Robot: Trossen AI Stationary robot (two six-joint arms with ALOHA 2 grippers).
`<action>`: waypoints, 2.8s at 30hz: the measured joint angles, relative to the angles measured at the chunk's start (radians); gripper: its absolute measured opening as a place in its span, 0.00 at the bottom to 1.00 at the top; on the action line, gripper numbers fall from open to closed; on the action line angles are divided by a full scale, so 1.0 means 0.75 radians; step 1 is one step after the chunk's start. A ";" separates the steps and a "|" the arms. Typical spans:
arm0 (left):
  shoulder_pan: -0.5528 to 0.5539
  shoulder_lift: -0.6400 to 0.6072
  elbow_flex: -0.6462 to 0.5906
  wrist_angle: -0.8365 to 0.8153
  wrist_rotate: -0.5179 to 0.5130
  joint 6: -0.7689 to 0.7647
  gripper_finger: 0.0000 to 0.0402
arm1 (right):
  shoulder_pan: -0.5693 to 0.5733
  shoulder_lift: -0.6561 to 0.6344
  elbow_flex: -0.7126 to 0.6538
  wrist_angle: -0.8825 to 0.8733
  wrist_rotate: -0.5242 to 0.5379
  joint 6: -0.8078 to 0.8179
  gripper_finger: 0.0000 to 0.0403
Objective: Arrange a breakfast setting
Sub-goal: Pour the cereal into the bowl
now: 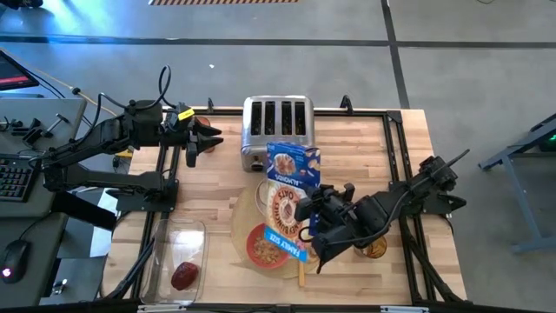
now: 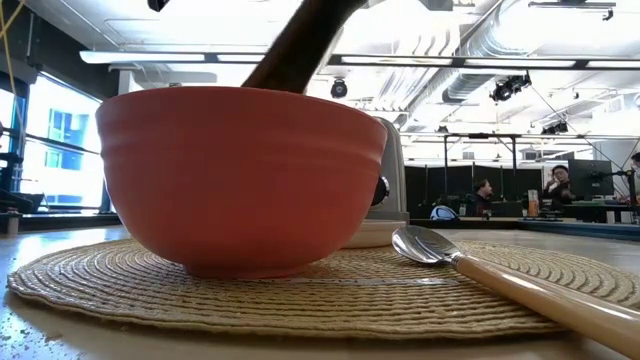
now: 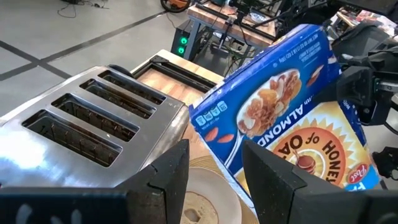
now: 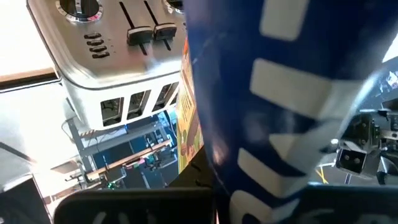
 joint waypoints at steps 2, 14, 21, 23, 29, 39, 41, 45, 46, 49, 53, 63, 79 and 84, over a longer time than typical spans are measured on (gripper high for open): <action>0.000 0.000 0.000 0.000 0.000 0.001 0.34 | 0.001 0.000 0.000 0.002 0.010 0.016 0.00; 0.000 0.000 0.000 0.000 0.000 0.023 0.34 | 0.011 0.003 0.000 0.004 -0.045 0.015 0.00; 0.000 0.000 0.000 0.000 -0.015 0.025 0.34 | 0.007 0.003 0.001 0.010 -0.033 0.015 0.00; 0.000 0.000 0.000 0.000 -0.015 0.025 0.34 | 0.008 0.003 0.001 0.011 -0.028 0.022 0.00; 0.000 0.000 0.000 0.000 -0.015 0.025 0.34 | 0.008 0.003 0.001 0.006 -0.021 0.055 0.00; 0.000 0.000 0.000 0.000 -0.015 0.024 0.34 | 0.015 -0.001 0.001 -0.184 -0.068 0.360 0.00; 0.000 0.000 0.000 0.000 -0.015 0.024 0.34 | 0.015 -0.001 0.001 -0.235 -0.103 0.446 0.00; 0.000 0.000 0.000 0.000 -0.015 0.024 0.34 | 0.015 -0.001 0.001 -0.305 -0.164 0.582 0.00; 0.000 0.000 0.000 0.000 -0.015 0.024 0.34 | 0.015 -0.001 0.001 -0.308 -0.185 0.608 0.00; 0.000 0.000 0.000 0.000 -0.015 0.024 0.34 | 0.015 -0.001 0.001 -0.308 -0.241 0.673 0.00; 0.000 0.000 0.000 0.000 -0.015 0.024 0.34 | 0.015 -0.002 0.001 -0.309 -0.288 0.774 0.00; 0.000 0.000 0.000 0.000 -0.016 0.025 0.34 | 0.025 -0.051 0.001 -0.309 -0.369 1.085 0.00; 0.000 0.000 0.000 0.001 -0.016 0.025 0.34 | 0.021 -0.239 0.001 -0.310 -0.364 1.563 0.00; 0.000 0.000 0.000 0.000 -0.016 0.025 0.34 | -0.003 -0.287 0.001 -0.310 -0.358 1.733 0.00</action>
